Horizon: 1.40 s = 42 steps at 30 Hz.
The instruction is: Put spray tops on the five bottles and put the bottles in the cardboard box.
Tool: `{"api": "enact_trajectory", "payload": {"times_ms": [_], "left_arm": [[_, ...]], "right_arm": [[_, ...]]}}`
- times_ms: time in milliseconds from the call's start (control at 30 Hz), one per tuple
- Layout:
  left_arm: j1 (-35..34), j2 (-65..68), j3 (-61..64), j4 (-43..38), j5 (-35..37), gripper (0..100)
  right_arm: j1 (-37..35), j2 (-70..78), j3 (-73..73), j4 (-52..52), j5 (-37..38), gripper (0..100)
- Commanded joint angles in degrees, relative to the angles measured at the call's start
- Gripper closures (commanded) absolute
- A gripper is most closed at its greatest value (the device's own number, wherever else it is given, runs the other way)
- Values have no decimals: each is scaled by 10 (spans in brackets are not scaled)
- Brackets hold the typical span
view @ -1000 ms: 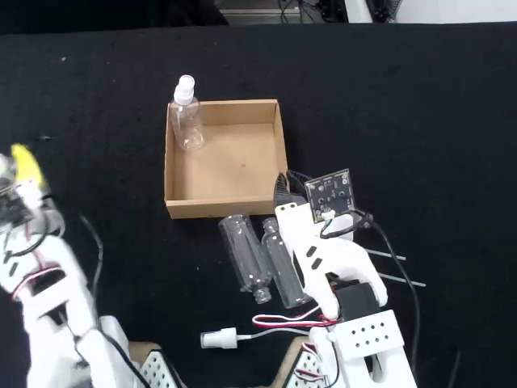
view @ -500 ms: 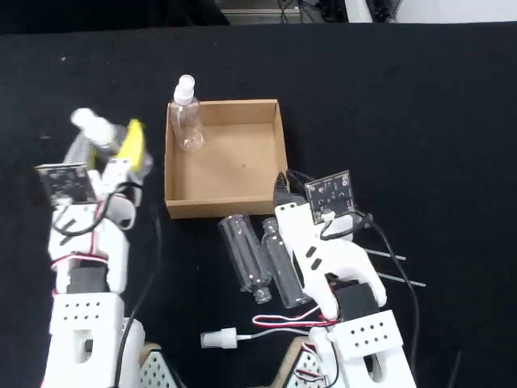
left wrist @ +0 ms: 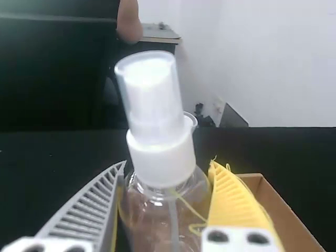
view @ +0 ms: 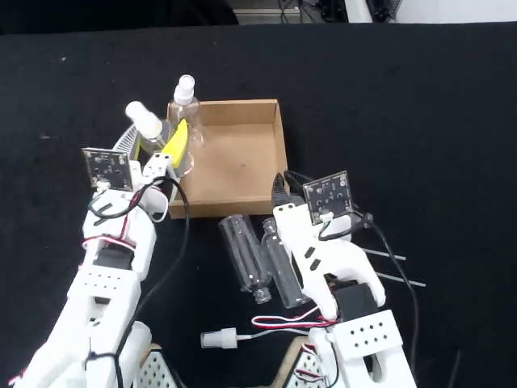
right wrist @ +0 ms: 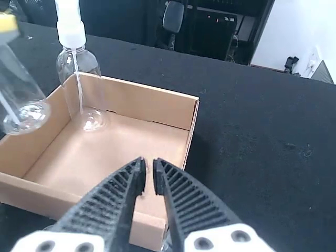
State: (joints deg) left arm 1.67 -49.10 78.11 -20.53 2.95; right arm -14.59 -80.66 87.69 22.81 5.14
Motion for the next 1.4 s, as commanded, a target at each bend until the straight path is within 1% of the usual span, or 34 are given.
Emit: {"api": "enact_trajectory", "payload": {"times_ms": [0, 167, 333, 533, 600, 700, 767, 1367], "left_arm": [[16, 57, -44, -60, 5, 970], [17, 126, -90, -62, -43, 970], [18, 164, -126, -62, -42, 970], [18, 197, -129, -65, -41, 970], [19, 210, -123, -99, -41, 970], [26, 240, -101, -185, -47, 970], [32, 262, -93, -213, -47, 970], [32, 367, -128, -217, -47, 970]], "right_arm": [[-4, -10, -4, -17, 4, 980], [-4, -10, -5, -17, 4, 980], [-4, -10, -5, -17, 4, 980], [-4, -10, -6, -17, 4, 980], [-4, -10, -6, -17, 4, 980], [-4, -10, -6, -17, 4, 980], [-4, -10, -6, -17, 4, 980], [-4, -10, -6, -17, 4, 980]]}}
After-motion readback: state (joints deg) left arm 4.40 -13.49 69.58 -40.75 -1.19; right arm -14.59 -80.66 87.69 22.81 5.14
